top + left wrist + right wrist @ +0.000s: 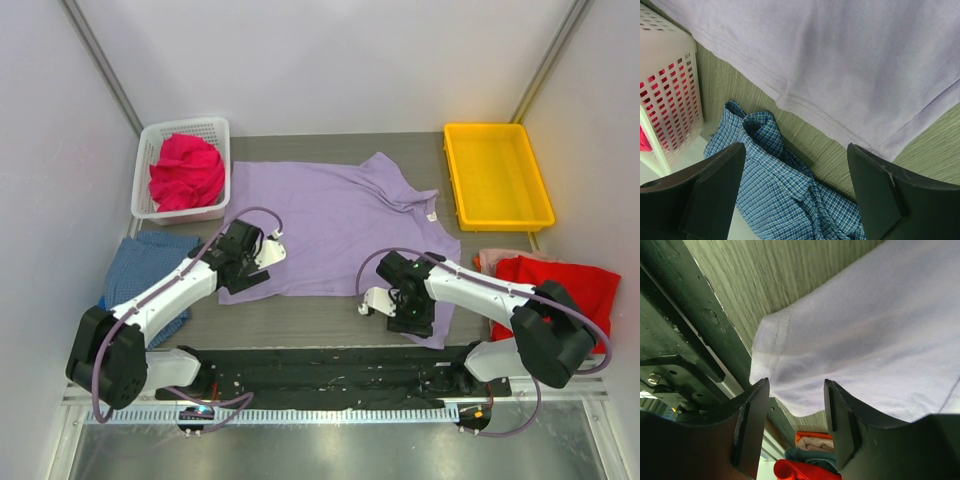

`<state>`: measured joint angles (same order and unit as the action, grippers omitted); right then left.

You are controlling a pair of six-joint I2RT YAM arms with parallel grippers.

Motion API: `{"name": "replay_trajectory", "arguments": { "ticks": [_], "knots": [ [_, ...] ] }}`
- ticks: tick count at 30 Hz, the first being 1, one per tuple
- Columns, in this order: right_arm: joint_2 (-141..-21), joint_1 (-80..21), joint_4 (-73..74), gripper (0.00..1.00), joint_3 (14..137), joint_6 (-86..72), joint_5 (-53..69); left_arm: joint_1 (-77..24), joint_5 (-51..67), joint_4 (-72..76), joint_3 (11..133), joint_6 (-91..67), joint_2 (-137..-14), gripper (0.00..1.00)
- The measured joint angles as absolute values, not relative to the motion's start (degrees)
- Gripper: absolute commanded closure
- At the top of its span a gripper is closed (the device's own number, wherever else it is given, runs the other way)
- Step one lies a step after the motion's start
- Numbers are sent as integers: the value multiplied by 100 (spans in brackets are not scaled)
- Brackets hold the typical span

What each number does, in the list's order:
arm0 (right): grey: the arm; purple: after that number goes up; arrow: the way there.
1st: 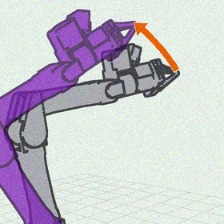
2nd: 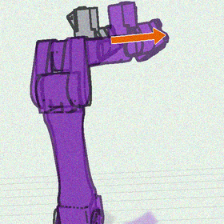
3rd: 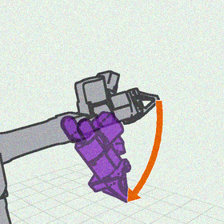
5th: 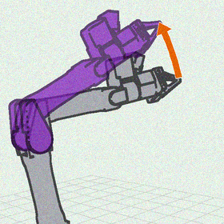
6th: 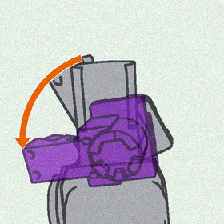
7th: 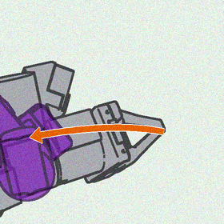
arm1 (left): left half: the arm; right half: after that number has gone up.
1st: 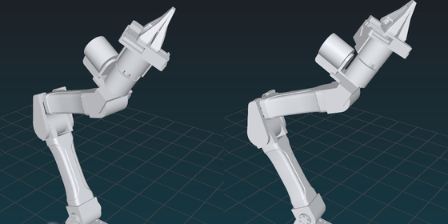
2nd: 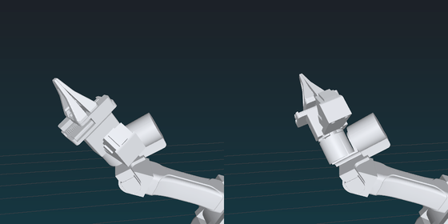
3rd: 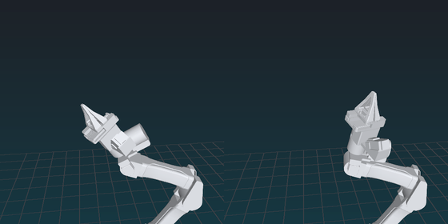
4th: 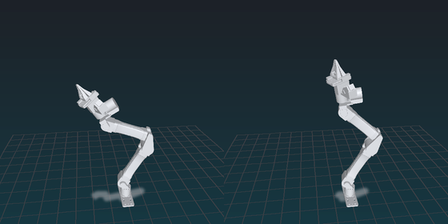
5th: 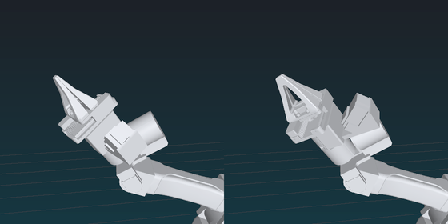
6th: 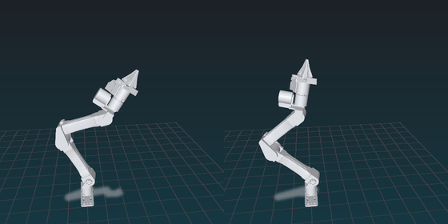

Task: Fold and stack the t-shirts
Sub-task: Flatten out the tshirt

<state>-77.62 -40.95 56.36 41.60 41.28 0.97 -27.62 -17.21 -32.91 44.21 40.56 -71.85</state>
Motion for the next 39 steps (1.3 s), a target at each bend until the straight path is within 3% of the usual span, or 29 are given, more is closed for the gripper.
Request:
{"name": "replay_trajectory", "arguments": {
  "ticks": [8, 11, 14, 18, 21, 39],
  "knots": [
    [-7804, -4141, 5468, 46, 3728, 4307, 43, -2762, -1839, -3280, 4480, 4108, -7430, 13],
    [-7800, -4158, 5446, 52, 3704, 4355, -14, -2762, -1890, -3280, 4578, 4106, -7516, 13],
    [-7800, -4167, 5387, 65, 3684, 4399, -93, -2762, -1927, -3262, 4615, 4108, -7550, 13],
    [-7800, -4167, 5332, 91, 3662, 4464, -163, -2757, -1979, -3262, 4615, 4112, -7572, 14],
    [-7758, -4167, 5360, 99, 3634, 4466, -145, -2709, -1997, -3238, 4560, 4169, -7564, 15],
    [-7688, -4167, 5306, 99, 3603, 4338, -279, -2499, -1223, -4281, 3935, 4674, -6486, 15]
  ]
}}
